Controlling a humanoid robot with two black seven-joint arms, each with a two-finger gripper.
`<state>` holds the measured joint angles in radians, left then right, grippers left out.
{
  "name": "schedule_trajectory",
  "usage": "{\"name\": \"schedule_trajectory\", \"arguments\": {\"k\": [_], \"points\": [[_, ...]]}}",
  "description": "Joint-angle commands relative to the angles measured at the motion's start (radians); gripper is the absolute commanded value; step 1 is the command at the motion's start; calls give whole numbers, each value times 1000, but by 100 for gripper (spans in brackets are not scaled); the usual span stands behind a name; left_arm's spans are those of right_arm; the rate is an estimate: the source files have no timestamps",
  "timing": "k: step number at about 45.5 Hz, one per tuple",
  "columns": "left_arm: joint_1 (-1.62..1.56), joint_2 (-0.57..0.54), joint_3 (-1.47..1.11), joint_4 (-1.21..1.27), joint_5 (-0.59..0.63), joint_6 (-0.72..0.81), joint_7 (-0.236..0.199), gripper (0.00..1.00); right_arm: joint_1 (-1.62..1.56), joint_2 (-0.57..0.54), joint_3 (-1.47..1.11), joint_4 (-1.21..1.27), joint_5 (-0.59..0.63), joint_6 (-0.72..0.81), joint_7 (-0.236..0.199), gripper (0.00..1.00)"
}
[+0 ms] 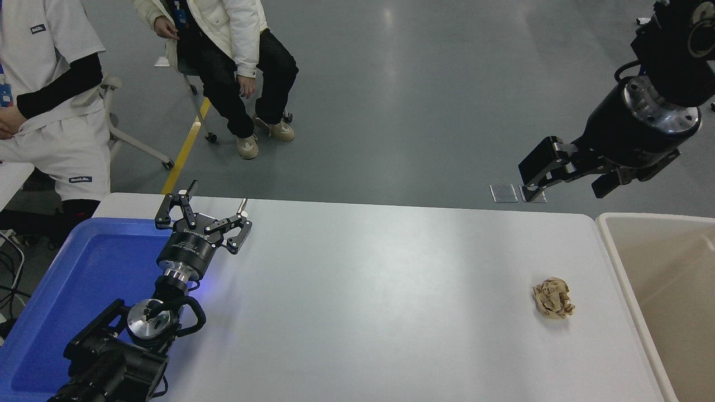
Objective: Pick up paper ball place in dustbin
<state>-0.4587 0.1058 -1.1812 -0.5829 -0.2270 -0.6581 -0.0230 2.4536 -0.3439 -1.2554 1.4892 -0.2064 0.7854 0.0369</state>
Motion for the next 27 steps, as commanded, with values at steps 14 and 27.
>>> {"name": "schedule_trajectory", "arguments": {"k": [14,27], "points": [[0,0,0,0,0,0,0,99,27,6,-1,14,12,0,0,100],[0,0,0,0,2,0,0,99,21,34,24,2,12,0,0,100]]}}
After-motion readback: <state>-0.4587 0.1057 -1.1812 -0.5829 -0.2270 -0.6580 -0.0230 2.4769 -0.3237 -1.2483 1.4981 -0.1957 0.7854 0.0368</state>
